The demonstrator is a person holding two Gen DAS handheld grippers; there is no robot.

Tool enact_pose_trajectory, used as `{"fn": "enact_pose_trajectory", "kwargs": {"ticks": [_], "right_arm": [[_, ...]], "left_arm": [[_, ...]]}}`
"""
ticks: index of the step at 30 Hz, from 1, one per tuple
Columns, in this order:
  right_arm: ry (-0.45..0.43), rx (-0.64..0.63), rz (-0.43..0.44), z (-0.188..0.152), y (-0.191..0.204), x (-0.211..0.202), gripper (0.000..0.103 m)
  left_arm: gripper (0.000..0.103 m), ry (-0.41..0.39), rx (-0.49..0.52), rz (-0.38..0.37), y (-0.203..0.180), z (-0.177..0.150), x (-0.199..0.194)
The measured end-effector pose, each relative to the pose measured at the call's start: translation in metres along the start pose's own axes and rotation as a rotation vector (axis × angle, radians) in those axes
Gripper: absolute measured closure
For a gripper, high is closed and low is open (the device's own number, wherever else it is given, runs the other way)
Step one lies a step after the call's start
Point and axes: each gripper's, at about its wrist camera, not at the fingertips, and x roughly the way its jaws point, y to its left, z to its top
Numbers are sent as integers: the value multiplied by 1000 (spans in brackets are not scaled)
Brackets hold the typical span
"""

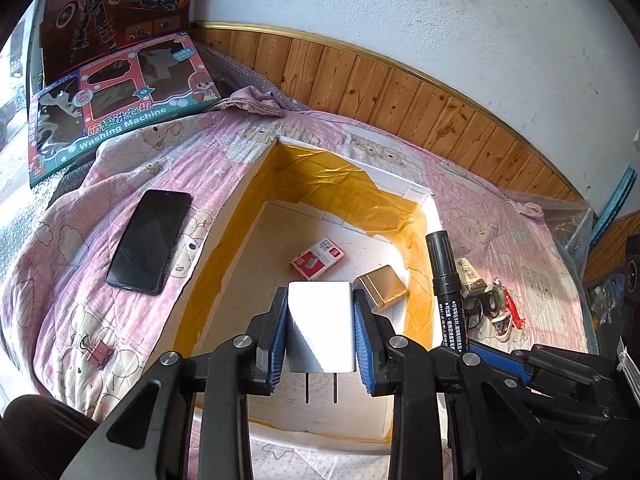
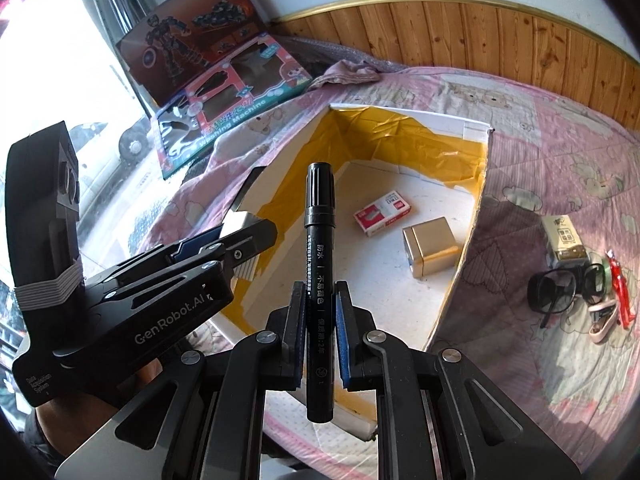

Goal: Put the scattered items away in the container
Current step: 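Carry the black marker and white charger over the white box with both tools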

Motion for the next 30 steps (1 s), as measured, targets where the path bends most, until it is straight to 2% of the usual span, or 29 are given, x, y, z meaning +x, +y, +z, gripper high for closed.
{"fn": "enact_pose_trajectory", "kwargs": {"ticks": [12, 18, 22, 30], "right_arm": [[87, -3, -20, 3, 3, 48, 89], [145, -2, -28, 2, 2, 68, 89], [181, 10, -26, 3, 0, 76, 89], [205, 14, -37, 2, -4, 85, 89]], "left_arm": [[72, 63, 24, 45, 23, 1, 32], [72, 124, 48, 71, 27, -4, 51], [72, 166, 69, 93, 31, -7, 61], [72, 198, 100, 103, 31, -10, 72]]}}
